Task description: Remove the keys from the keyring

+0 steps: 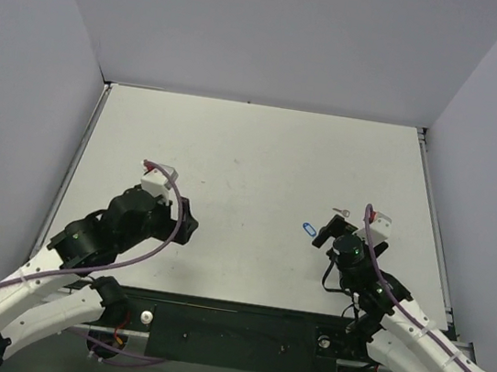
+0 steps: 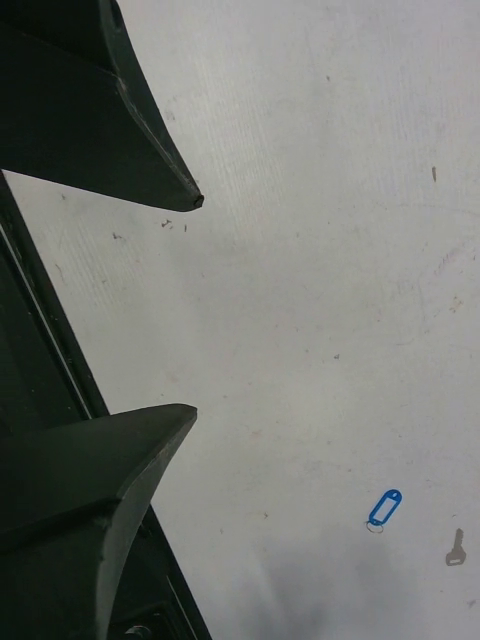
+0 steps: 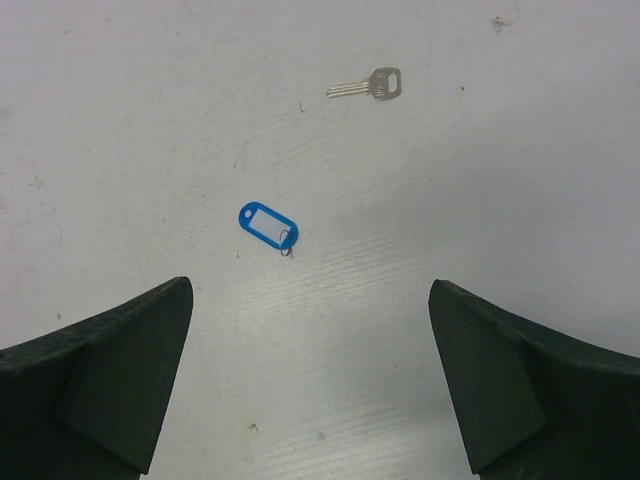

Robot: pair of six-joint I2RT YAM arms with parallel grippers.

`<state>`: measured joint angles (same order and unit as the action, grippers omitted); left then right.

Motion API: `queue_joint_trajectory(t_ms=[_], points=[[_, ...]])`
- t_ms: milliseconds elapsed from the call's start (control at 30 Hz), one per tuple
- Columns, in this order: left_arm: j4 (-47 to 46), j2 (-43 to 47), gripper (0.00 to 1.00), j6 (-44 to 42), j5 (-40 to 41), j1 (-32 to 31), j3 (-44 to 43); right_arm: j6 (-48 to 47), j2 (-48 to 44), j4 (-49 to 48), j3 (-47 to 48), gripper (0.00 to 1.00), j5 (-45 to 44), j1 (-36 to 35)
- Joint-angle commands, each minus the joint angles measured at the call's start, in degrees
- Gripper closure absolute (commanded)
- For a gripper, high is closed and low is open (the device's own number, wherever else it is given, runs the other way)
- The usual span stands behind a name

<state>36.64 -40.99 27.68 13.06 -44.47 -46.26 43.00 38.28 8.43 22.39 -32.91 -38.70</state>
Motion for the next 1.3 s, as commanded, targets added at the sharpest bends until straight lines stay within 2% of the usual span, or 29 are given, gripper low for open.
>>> queue_joint_trajectory(t_ms=[0,233,333,367,467,533,567,733,933,1033,1267], points=[[6.07,7.50,0.12,-0.25,3.29,-0.09,-0.76,1.29,-3.91,2.90,-0.42,0.00,-0.84,-0.41],[5.55,16.81,0.12,-0.52,7.51,-1.15,1.69,2.96,-9.62,5.03,-0.51,0.00,2.49,-0.33],[5.72,17.09,0.12,-0.35,7.42,-1.15,1.61,3.49,-11.03,4.23,-0.42,0.07,2.06,-0.41],[5.72,17.09,0.12,-0.26,7.85,-1.15,1.79,2.97,-11.21,4.75,0.10,0.12,2.06,-0.33],[5.72,16.47,0.11,-0.43,8.12,-1.06,1.79,1.12,-12.09,5.55,3.52,0.15,2.50,-0.15],[5.81,16.38,0.12,-0.43,8.21,-1.15,1.79,-0.55,-12.27,6.42,5.98,0.08,2.93,-0.15],[5.63,16.47,0.12,-0.35,8.21,-1.06,1.79,-1.77,-12.18,7.38,6.95,0.00,3.20,-0.24],[5.46,17.26,0.12,-0.35,8.21,-1.06,2.05,-4.15,-10.52,12.04,13.89,0.00,4.51,-0.06],[5.46,17.79,0.12,-0.44,7.77,-1.06,2.05,-3.81,-8.40,23.28,20.58,0.00,10.92,-0.06],[5.37,17.79,0.12,-0.44,7.51,-1.06,2.23,-0.92,-9.28,27.60,22.69,0.00,13.83,-0.15],[5.37,18.05,0.12,-0.52,7.51,-1.06,2.23,8.13,-15.69,40.52,22.79,0.00,13.39,-0.15]])
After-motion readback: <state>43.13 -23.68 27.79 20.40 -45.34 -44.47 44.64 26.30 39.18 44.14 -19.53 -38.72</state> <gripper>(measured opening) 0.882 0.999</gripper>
